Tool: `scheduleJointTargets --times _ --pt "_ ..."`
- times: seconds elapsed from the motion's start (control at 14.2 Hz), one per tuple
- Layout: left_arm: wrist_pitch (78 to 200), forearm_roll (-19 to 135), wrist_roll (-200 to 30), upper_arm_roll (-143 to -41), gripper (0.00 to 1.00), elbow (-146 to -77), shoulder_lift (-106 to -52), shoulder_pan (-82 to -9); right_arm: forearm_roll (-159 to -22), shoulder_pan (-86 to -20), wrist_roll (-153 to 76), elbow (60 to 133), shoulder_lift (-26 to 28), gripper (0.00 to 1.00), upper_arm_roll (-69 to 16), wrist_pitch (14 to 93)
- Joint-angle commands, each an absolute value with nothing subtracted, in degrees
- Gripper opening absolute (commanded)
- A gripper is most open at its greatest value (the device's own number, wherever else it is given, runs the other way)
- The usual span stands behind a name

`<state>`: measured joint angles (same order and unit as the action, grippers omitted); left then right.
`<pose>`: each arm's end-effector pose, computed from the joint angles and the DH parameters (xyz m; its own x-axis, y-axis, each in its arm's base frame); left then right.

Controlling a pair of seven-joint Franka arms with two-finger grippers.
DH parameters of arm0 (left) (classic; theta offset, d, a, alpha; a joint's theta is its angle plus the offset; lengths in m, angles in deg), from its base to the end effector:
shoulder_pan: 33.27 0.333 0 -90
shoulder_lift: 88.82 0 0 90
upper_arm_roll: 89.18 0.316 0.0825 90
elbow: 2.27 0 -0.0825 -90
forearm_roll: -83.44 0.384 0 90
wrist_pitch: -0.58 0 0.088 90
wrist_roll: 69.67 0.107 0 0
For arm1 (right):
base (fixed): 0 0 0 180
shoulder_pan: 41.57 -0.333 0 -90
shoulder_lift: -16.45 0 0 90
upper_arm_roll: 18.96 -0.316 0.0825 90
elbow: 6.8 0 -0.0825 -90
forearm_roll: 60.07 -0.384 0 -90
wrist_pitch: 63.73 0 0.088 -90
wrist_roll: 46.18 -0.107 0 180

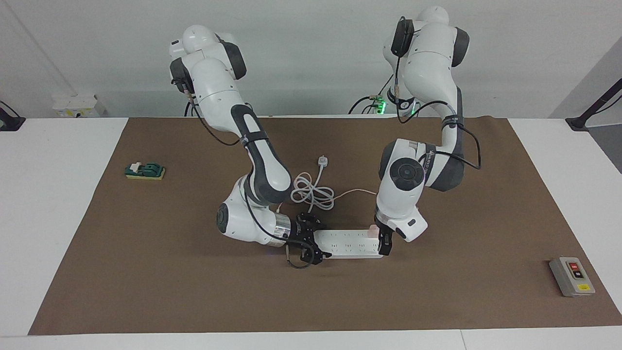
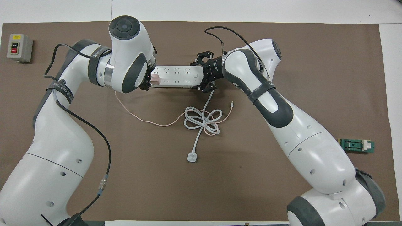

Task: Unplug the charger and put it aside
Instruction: 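Grasp the pink charger with the left gripper while the right gripper holds the strip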

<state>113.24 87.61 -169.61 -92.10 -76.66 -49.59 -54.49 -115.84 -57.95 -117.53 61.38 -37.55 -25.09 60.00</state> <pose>0.6760 -0.2883 0.3393 0.2621 0.9643 0.0367 0.9650 -0.2619 -0.0099 0.7126 0.3039 0.2330 0.0816 -0.6248 -0.7765 -0.9956 -0.0865 -0.0350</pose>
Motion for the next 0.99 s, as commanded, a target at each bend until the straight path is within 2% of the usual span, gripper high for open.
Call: scheduleJointTargets --times 0.0,0.14,0.21,0.28,0.35,0.49,0.56,0.92 --pt "114.9 86.3 -168.8 -92.3 0.98 -79.4 -51.6 -54.0 -114.6 -58.3 -114.2 60.7 -38.8 0.58 -25.3 59.8" --pt "115.1 86.1 -168.8 -92.3 0.89 -79.4 -51.6 -54.0 -114.9 -59.0 -113.3 61.0 -38.8 0.29 -25.4 61.3" --pt "115.1 86.0 -168.8 -92.3 0.8 -79.4 -51.6 -53.9 -114.9 -59.1 -113.2 61.2 -38.8 0.23 -25.4 61.7" --pt "115.1 86.1 -168.8 -92.3 0.59 -79.5 -51.6 -53.9 -115.0 -59.2 -113.3 61.2 -38.8 0.23 -25.4 61.7" --pt "115.1 86.1 -168.9 -92.2 0.33 -79.5 -51.6 -54.0 -115.2 -59.2 -113.3 61.2 -38.8 0.24 -25.4 61.7" --pt "115.3 86.1 -169.5 -92.2 0.07 -79.6 -51.5 -54.0 -115.3 -59.2 -113.3 61.2 -38.8 0.24 -25.4 61.7" --pt "115.3 86.0 -169.9 -92.2 0.0 -79.5 -51.6 -54.0 -115.3 -59.2 -113.3 61.2 -38.8 0.24 -25.4 61.7" --pt "115.7 86.0 -170.5 -92.2 0.0 -79.5 -51.3 -54.0 -115.3 -59.2 -113.2 61.3 -38.8 0.24 -25.4 62.2"
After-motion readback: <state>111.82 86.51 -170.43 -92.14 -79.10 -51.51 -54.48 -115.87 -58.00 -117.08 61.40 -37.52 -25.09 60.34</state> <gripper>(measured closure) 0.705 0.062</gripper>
